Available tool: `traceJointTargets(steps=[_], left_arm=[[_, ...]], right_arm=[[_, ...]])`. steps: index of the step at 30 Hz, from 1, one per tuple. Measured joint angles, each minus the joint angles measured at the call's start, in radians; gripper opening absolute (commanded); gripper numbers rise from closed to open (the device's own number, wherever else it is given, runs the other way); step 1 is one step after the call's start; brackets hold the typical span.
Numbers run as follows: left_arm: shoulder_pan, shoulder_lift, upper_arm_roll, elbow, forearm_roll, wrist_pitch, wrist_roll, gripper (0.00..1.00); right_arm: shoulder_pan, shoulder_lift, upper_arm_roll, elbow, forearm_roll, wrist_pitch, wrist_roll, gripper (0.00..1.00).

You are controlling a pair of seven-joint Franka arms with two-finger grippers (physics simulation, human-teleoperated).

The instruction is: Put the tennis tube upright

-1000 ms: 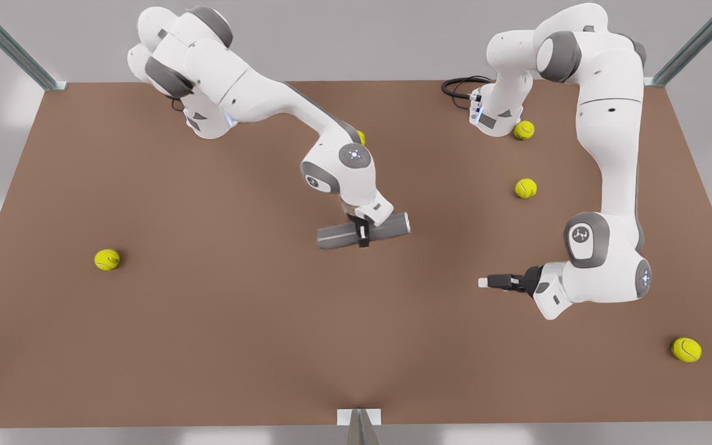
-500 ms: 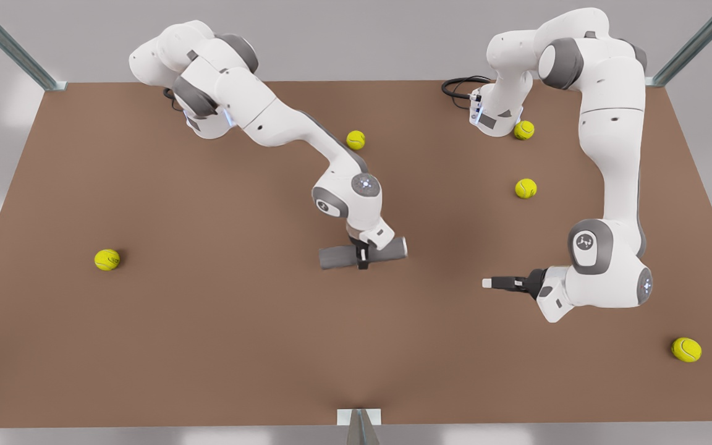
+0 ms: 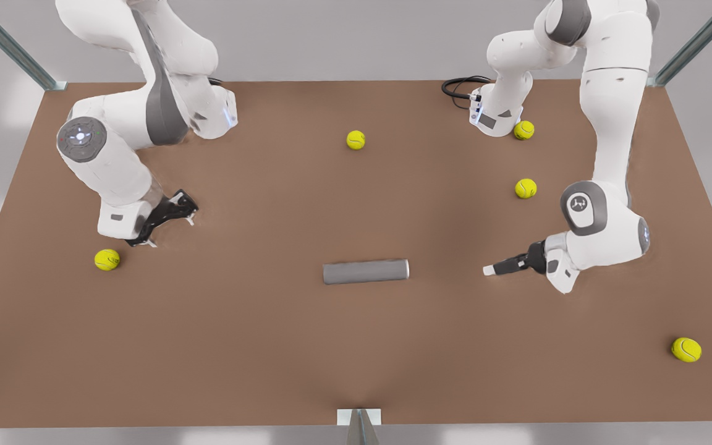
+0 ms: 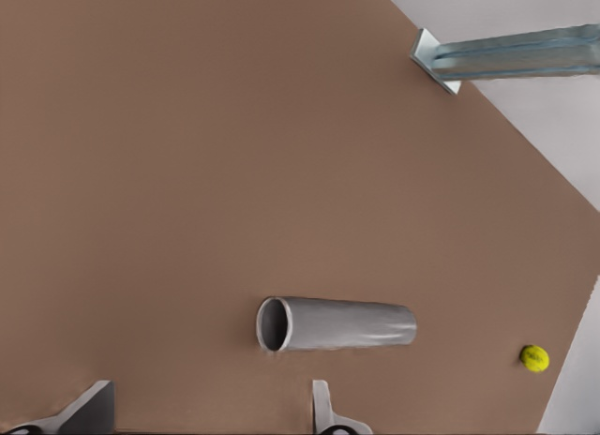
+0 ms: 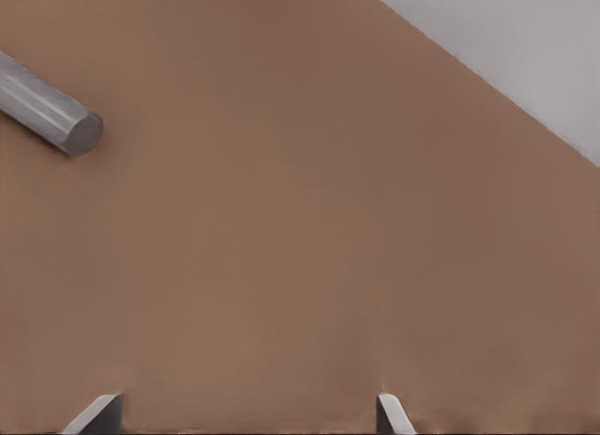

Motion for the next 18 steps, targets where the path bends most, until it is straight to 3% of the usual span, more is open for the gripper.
traceJointTargets(steps=[1, 2, 3, 4, 6, 8, 10, 14, 18], left_arm=[[0.004, -0.026, -0.044, -0.035, -0.057, 0.03, 0.0, 0.99], [0.004, -0.033, -0.071, -0.041, -0.1, 0.029, 0.0, 0.99], [0.01, -0.033, -0.092, -0.041, -0.133, 0.017, 0.018, 0.99], [-0.001, -0.018, -0.097, -0.04, -0.158, 0.019, 0.104, 0.99], [-0.011, 0.06, -0.098, -0.035, -0.191, 0.026, 0.258, 0.99], [-0.022, 0.119, -0.097, -0.035, -0.21, 0.034, 0.339, 0.99], [-0.02, 0.179, -0.098, -0.015, -0.22, 0.095, 0.4, 0.99], [-0.008, 0.27, -0.098, 0.099, -0.23, 0.11, 0.409, 0.99], [-0.018, 0.361, -0.098, 0.216, -0.234, 0.111, 0.401, 0.99]], right_arm=[[-0.089, -0.013, -0.012, 0.044, 0.006, -0.088, 0.092, 1.0], [-0.028, -0.067, -0.172, 0.041, 0.013, -0.151, 0.126, 1.0], [0.125, -0.102, -0.409, 0.046, 0.01, -0.216, 0.133, 1.0], [0.186, -0.137, -0.547, 0.038, 0.007, -0.251, 0.144, 1.0], [0.04, -0.13, -0.487, 0.045, 0.002, -0.242, 0.23, 1.0], [0.056, -0.135, -0.483, 0.038, 0.012, -0.242, 0.239, 1.0], [0.165, -0.137, -0.477, 0.036, 0.015, -0.234, 0.24, 1.0], [0.56, -0.131, -0.476, 0.043, 0.015, -0.216, 0.238, 1.0], [0.705, -0.115, -0.475, 0.03, 0.051, -0.193, 0.24, 1.0]])
